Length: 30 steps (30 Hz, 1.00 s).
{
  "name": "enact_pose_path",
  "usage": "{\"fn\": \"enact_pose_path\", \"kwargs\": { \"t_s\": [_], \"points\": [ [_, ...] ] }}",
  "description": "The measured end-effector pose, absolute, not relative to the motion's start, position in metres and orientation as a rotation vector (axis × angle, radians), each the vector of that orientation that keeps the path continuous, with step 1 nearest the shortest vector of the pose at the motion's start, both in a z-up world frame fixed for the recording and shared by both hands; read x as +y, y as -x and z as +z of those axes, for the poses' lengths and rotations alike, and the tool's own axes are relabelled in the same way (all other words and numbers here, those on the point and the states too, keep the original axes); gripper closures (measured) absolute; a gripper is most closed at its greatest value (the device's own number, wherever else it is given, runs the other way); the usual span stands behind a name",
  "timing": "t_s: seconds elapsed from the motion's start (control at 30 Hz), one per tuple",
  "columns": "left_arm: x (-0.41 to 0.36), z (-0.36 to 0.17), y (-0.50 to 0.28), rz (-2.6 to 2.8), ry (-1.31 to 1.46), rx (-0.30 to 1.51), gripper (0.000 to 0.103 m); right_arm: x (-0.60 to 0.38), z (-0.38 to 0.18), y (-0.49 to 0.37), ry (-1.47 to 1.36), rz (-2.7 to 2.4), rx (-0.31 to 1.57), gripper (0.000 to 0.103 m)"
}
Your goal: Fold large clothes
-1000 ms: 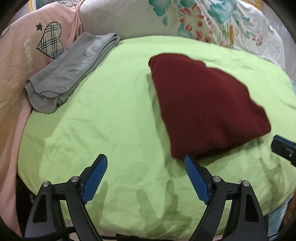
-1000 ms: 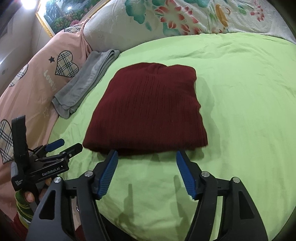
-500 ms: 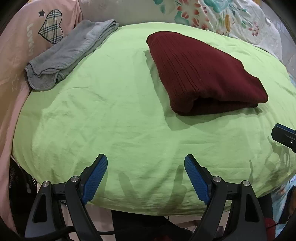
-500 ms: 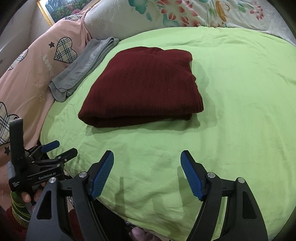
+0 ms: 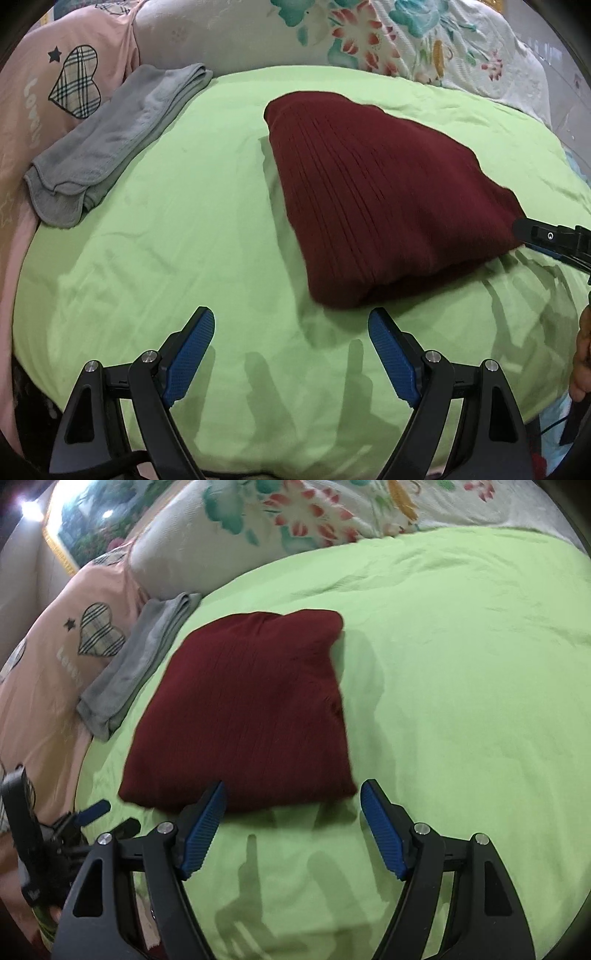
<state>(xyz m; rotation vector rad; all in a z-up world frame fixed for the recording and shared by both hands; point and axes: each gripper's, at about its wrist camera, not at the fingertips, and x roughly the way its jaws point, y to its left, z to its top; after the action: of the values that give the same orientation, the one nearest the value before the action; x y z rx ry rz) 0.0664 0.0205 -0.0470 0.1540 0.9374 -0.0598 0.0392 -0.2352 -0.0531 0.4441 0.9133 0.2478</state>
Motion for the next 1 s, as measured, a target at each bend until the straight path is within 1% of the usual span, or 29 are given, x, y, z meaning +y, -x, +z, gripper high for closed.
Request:
{"fn": "enact_pose_path", "kwargs": {
  "t_s": [0.03, 0.07, 0.1, 0.13, 0.23, 0.3, 0.33, 0.43, 0.47, 0.53, 0.57, 0.6, 0.67, 0.73, 0.77, 0.83, 0.87, 0.9, 0.93, 1.0],
  "points": [
    [0.021, -0.049, -0.070, -0.047, -0.155, 0.933, 0.019, -0.236, -0.056, -0.044, -0.455, 0.251, 0.919, 0.044],
    [0.022, -0.051, -0.075, -0.031, -0.152, 0.935, 0.021, -0.235, -0.059, -0.048, -0.447, 0.238, 0.936, 0.067],
    [0.024, -0.052, -0.078, -0.038, -0.133, 0.940, 0.029, -0.234, -0.060, -0.049, -0.436, 0.223, 0.946, 0.089],
    [0.027, -0.052, -0.080, -0.062, -0.095, 0.940, 0.043, -0.234, -0.057, -0.049, -0.443, 0.234, 0.935, 0.089],
    [0.024, -0.052, -0.076, -0.101, -0.080, 0.934, 0.069, -0.232, -0.042, -0.042, -0.391, 0.218, 0.879, 0.091],
    [0.016, -0.058, -0.074, -0.110, -0.112, 0.942, 0.079, -0.229, -0.046, -0.045, -0.364, 0.214, 0.902, 0.091],
    [0.013, -0.062, -0.074, -0.111, -0.121, 0.948, 0.081, -0.226, -0.052, -0.047, -0.345, 0.204, 0.924, 0.091],
    [0.013, -0.069, -0.074, -0.111, -0.105, 0.978, 0.081, -0.228, -0.069, -0.050, -0.364, 0.193, 0.964, 0.091],
    [0.016, -0.069, -0.072, -0.115, -0.094, 0.983, 0.081, -0.230, -0.068, -0.048, -0.381, 0.196, 0.960, 0.088],
    [0.022, -0.067, -0.070, -0.112, -0.079, 0.990, 0.078, -0.235, -0.063, -0.045, -0.399, 0.198, 0.953, 0.082],
    [0.024, -0.066, -0.069, -0.107, -0.072, 0.991, 0.078, -0.237, -0.060, -0.043, -0.409, 0.196, 0.953, 0.072],
    [0.028, -0.065, -0.067, -0.105, -0.056, 0.991, 0.077, -0.240, -0.057, -0.039, -0.420, 0.196, 0.945, 0.066],
    [0.036, -0.061, -0.063, -0.112, -0.018, 0.996, 0.071, -0.243, -0.050, -0.031, -0.421, 0.195, 0.928, 0.065],
    [0.043, -0.058, -0.058, -0.110, 0.005, 0.991, 0.063, -0.245, -0.046, -0.022, -0.424, 0.197, 0.920, 0.063],
    [0.044, -0.056, -0.054, -0.110, 0.008, 0.988, 0.059, -0.245, -0.045, -0.017, -0.425, 0.200, 0.917, 0.059],
    [0.045, -0.053, -0.047, -0.114, 0.005, 0.980, 0.043, -0.243, -0.042, -0.006, -0.416, 0.206, 0.909, 0.054],
    [0.044, -0.051, -0.042, -0.117, -0.001, 0.975, 0.039, -0.241, -0.041, -0.001, -0.411, 0.211, 0.907, 0.050],
    [0.043, -0.051, -0.037, -0.119, -0.009, 0.974, 0.031, -0.238, -0.040, 0.002, -0.403, 0.219, 0.906, 0.046],
    [0.041, -0.050, -0.032, -0.120, -0.021, 0.972, 0.027, -0.234, -0.040, 0.007, -0.388, 0.230, 0.907, 0.045],
    [0.037, -0.051, -0.023, -0.124, -0.050, 0.969, 0.025, -0.227, -0.040, 0.015, -0.347, 0.236, 0.909, 0.041]
  ]
}}
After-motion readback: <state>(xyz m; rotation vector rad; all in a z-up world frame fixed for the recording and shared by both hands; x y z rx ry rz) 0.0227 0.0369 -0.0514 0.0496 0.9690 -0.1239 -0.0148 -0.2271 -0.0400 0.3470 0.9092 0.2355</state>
